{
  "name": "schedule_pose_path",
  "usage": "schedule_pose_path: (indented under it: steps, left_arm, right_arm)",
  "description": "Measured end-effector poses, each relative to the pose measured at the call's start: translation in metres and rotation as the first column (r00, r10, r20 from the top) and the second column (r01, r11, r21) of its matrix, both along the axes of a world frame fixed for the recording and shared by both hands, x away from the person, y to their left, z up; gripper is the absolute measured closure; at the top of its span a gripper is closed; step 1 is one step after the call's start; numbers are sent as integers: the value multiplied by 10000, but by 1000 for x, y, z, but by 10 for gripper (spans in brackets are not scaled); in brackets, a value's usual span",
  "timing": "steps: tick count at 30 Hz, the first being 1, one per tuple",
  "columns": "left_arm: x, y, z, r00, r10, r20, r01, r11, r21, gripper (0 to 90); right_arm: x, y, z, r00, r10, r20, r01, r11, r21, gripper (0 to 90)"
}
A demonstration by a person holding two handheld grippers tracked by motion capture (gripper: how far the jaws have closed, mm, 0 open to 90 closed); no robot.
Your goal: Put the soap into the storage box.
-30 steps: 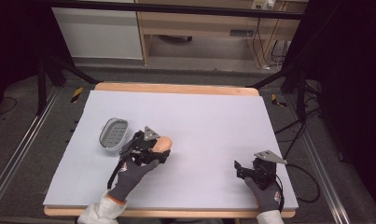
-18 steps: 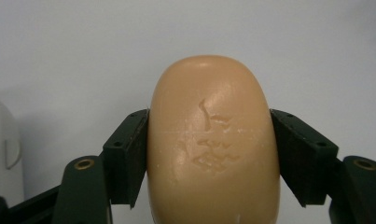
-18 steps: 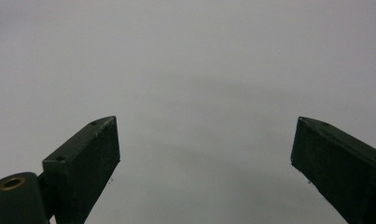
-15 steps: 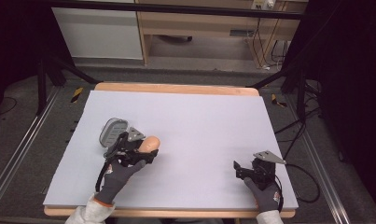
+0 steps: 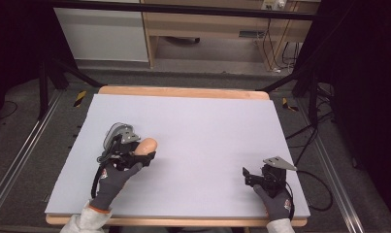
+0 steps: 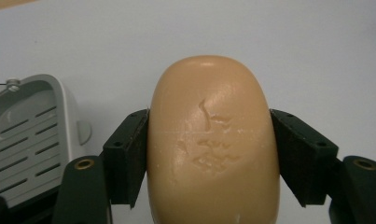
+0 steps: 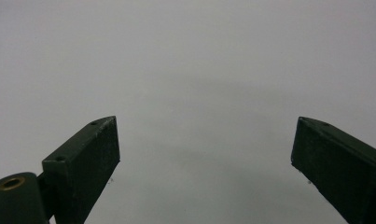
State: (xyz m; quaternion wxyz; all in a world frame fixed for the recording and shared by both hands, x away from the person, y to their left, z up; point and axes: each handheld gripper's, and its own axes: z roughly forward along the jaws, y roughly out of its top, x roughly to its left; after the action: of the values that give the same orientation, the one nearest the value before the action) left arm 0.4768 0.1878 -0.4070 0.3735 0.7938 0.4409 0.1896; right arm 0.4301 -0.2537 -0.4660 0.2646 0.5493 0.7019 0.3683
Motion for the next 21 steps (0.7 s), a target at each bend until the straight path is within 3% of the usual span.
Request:
schedule_pose_path:
  steps: [7,21]
  left_arm:
    - [3,16,5,9997,241,-33,-241,9997,-86,317]
    - [12,33,7,9977,675,-25,-676,9974,-235,317]
  right_arm:
    - [0,0,0,10000,14,-16,-14,10000,-21,81]
    - [1,2,0,10000,67,-26,-67,9999,-91,81]
